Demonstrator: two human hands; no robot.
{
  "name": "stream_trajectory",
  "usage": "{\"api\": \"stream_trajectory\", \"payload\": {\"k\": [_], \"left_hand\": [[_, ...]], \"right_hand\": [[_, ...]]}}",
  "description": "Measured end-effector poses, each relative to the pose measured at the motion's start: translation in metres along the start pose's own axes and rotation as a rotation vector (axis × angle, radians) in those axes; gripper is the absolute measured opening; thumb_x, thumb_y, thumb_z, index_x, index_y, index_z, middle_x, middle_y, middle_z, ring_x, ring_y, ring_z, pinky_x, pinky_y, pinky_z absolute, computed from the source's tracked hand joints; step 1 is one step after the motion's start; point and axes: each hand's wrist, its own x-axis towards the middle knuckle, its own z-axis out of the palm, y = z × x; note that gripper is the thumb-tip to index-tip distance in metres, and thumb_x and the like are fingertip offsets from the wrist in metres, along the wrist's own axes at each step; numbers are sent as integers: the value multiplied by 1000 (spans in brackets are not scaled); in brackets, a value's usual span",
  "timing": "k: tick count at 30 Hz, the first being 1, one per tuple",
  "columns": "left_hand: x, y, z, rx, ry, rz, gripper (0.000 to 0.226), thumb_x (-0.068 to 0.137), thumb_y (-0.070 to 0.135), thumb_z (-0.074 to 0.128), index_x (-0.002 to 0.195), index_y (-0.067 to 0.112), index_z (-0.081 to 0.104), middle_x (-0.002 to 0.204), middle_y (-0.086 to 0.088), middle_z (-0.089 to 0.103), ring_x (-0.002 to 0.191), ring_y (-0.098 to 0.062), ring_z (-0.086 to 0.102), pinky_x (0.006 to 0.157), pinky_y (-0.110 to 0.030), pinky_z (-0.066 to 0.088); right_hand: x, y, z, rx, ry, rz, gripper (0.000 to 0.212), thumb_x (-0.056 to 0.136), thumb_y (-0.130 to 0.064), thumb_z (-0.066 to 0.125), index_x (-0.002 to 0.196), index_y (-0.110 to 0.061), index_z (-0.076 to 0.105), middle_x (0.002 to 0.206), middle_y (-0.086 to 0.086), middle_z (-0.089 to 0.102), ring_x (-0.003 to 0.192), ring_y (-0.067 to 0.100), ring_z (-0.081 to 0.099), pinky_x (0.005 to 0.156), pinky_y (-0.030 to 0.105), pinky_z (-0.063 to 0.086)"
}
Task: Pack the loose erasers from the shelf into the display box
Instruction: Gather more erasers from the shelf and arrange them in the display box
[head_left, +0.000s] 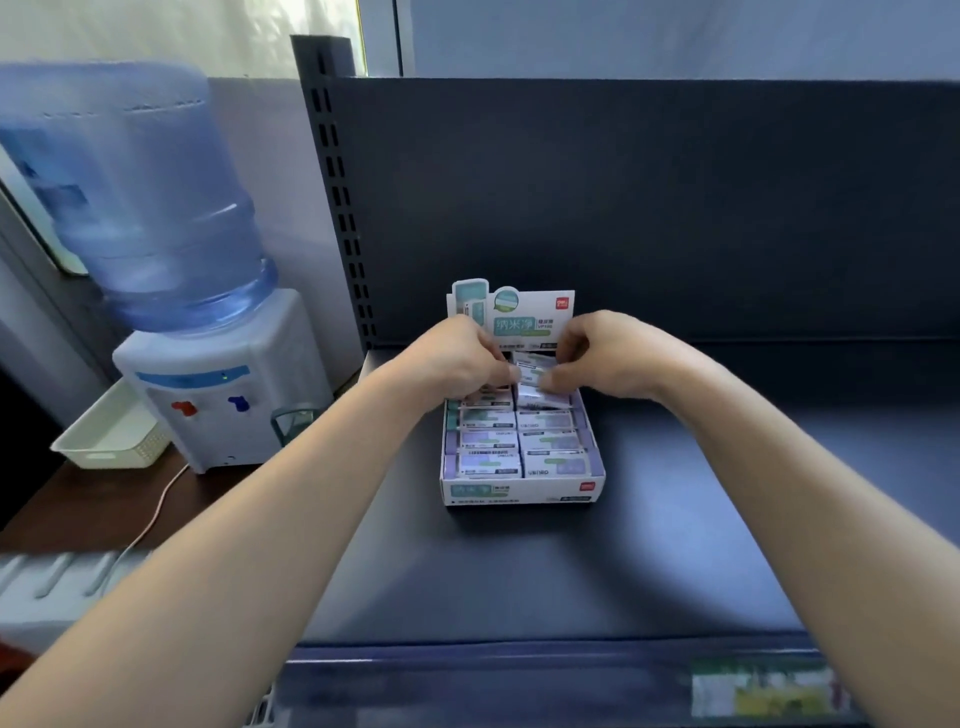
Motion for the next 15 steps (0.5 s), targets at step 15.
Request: {"api": "stream_trajectory", "payload": {"k": [15], "left_hand": [[1, 2, -3, 60, -63, 2, 7, 78, 8, 74, 77, 14, 70, 71, 2, 66, 62, -9, 57, 60, -18, 51]], "right_hand": [[5, 0, -10, -33, -167, -96, 37, 70, -33, 81, 97, -18, 61, 80, -10, 55, 69, 7, 49, 63, 24, 40]]}}
